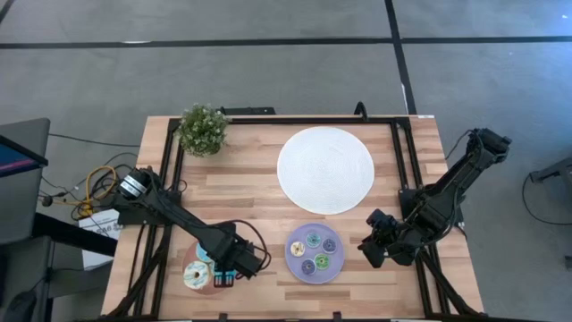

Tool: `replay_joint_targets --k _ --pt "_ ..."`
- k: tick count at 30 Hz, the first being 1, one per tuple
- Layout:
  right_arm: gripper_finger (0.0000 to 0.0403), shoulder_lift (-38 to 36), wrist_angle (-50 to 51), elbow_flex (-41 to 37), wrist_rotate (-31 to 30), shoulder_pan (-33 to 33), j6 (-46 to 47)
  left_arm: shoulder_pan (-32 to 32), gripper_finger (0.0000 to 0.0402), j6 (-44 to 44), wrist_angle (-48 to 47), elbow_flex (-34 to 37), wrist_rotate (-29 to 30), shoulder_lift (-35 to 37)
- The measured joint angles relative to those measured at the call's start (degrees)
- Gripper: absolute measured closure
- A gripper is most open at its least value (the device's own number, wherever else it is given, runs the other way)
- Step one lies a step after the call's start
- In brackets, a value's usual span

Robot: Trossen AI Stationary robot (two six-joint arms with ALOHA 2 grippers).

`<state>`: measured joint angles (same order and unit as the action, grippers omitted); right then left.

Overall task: Pick & Place donuts
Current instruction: Put the big light blue donut on the pink plate

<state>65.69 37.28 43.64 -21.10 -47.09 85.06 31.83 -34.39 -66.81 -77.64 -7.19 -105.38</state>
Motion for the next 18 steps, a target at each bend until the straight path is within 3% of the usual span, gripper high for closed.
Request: replay_joint_targets --k 18 --pt "0.028 0.0 0.0 0.0 0.0 0.0 0.0 0.2 0.0302 -2.5 -0.1 1.1 -0.1 0.0"
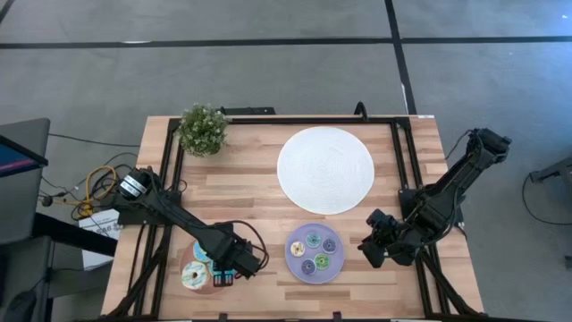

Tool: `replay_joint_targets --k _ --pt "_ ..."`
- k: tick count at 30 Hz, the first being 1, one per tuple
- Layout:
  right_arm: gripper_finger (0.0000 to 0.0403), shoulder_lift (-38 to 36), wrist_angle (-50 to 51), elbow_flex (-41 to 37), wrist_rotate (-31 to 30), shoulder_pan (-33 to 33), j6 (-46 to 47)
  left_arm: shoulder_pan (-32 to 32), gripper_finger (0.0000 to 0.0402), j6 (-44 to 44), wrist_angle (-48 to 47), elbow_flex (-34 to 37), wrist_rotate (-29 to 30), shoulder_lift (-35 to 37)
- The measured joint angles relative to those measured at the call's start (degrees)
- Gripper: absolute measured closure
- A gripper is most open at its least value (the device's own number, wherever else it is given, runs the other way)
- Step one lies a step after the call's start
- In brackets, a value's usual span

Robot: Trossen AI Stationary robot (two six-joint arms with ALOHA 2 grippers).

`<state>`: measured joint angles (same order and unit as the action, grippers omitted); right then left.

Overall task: Pick & Place donuts
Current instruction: Put the big light blue donut on the pink plate, then return to Home Position

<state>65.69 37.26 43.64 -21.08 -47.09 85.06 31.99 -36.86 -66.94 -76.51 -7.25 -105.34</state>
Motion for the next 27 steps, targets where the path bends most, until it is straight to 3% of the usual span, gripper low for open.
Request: replay_joint_targets --k 9,21,27 --pt "0.028 0.0 0.0 0.0 0.0 0.0 0.1 0.0 0.0294 -2.0 -0.2 0.0 0.0 0.0" --pt "0.028 0.0 0.0 0.0 0.0 0.0 0.5 0.0 0.0159 -1.9 -0.3 -0.5 -1.5 0.0" --pt "0.028 0.0 0.0 0.0 0.0 0.0 0.4 -0.9 0.0134 -3.2 -3.8 -2.6 -2.5 0.0"
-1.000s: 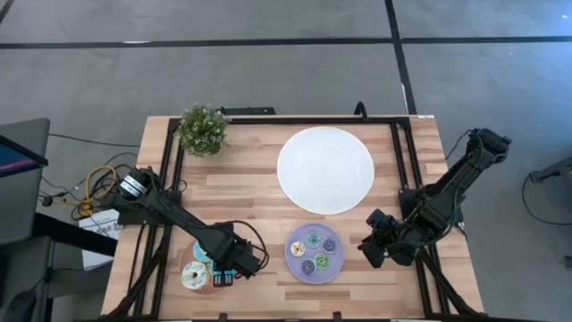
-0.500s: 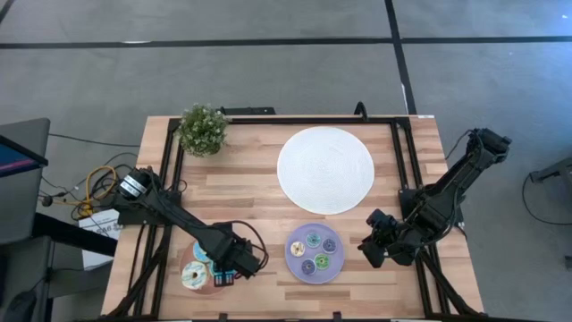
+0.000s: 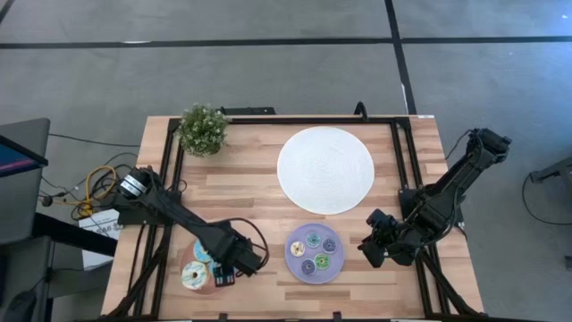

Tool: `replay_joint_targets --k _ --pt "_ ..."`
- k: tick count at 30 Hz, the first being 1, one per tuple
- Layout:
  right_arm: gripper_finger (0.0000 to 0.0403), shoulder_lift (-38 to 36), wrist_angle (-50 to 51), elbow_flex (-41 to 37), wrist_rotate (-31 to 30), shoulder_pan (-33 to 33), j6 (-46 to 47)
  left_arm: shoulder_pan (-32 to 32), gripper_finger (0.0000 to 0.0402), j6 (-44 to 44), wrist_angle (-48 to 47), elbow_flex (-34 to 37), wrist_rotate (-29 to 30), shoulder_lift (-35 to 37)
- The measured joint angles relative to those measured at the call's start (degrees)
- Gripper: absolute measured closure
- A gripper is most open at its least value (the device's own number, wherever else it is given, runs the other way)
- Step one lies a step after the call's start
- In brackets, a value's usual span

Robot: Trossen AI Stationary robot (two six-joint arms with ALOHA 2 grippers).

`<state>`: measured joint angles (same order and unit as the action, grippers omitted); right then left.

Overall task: Pick & Place donuts
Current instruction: Return to Home Position

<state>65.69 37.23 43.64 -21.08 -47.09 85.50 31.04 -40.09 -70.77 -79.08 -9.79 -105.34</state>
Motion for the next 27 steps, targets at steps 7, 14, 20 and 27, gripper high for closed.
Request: replay_joint_targets --k 7,14,20,27 --pt "0.028 0.0 0.0 0.0 0.0 0.0 -0.4 -0.3 0.0134 -0.5 -5.8 -3.5 1.2 0.0" --pt "0.028 0.0 0.0 0.0 0.0 0.0 -1.5 -0.3 0.0141 -1.2 -10.0 -6.3 4.3 0.0" --pt "0.028 0.0 0.0 0.0 0.0 0.0 -1.5 0.1 0.02 -1.4 -10.0 -6.3 4.2 0.0" --pt "0.028 0.0 0.0 0.0 0.0 0.0 -1.5 0.5 0.0277 -2.2 -10.0 -5.7 3.6 0.0"
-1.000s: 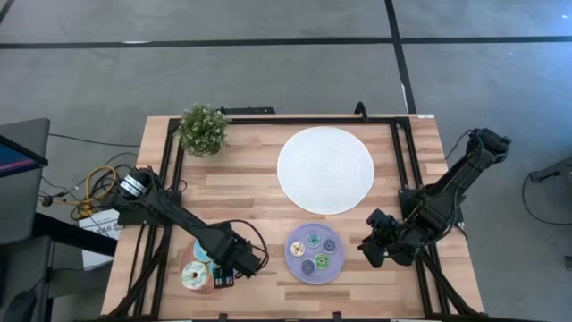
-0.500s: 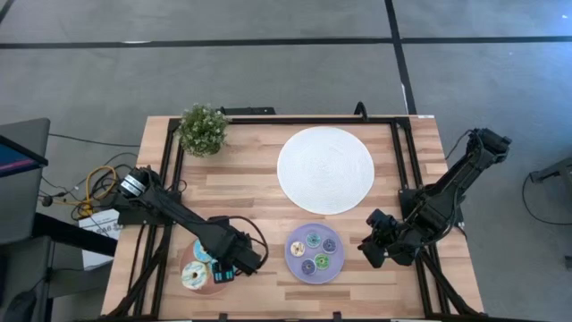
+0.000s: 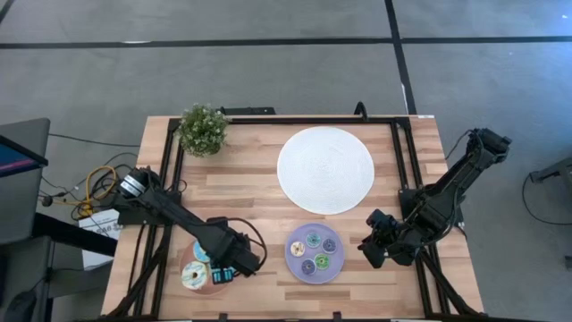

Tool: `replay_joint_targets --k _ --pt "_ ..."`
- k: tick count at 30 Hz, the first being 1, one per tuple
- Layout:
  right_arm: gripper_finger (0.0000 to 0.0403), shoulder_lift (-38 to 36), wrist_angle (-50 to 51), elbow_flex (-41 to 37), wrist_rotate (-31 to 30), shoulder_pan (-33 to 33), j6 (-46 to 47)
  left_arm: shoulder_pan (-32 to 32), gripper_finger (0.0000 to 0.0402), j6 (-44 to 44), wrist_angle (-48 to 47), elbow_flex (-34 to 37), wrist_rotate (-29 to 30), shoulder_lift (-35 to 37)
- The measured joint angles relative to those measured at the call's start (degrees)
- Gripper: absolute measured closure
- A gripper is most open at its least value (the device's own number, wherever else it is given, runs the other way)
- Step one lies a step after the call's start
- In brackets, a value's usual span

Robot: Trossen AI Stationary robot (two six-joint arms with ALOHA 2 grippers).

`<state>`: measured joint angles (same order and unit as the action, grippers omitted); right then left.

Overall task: Pick & Place donuts
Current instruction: Return to Home Position

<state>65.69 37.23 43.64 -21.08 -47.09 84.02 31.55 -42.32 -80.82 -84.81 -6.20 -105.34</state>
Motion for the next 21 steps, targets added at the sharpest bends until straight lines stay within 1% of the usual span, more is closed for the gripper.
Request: replay_joint_targets --k 3,8,21 --pt "0.028 0.0 0.0 0.0 0.0 0.0 0.0 0.1 0.0292 -0.9 0.7 1.1 -1.0 0.0" --pt "0.028 0.0 -0.1 0.0 0.0 0.0 0.0 0.7 0.0307 -2.0 2.8 3.8 -2.6 0.0" --pt "0.028 0.0 -0.3 0.0 0.0 0.0 0.1 1.3 0.031 -3.0 6.9 4.5 -2.1 0.0"
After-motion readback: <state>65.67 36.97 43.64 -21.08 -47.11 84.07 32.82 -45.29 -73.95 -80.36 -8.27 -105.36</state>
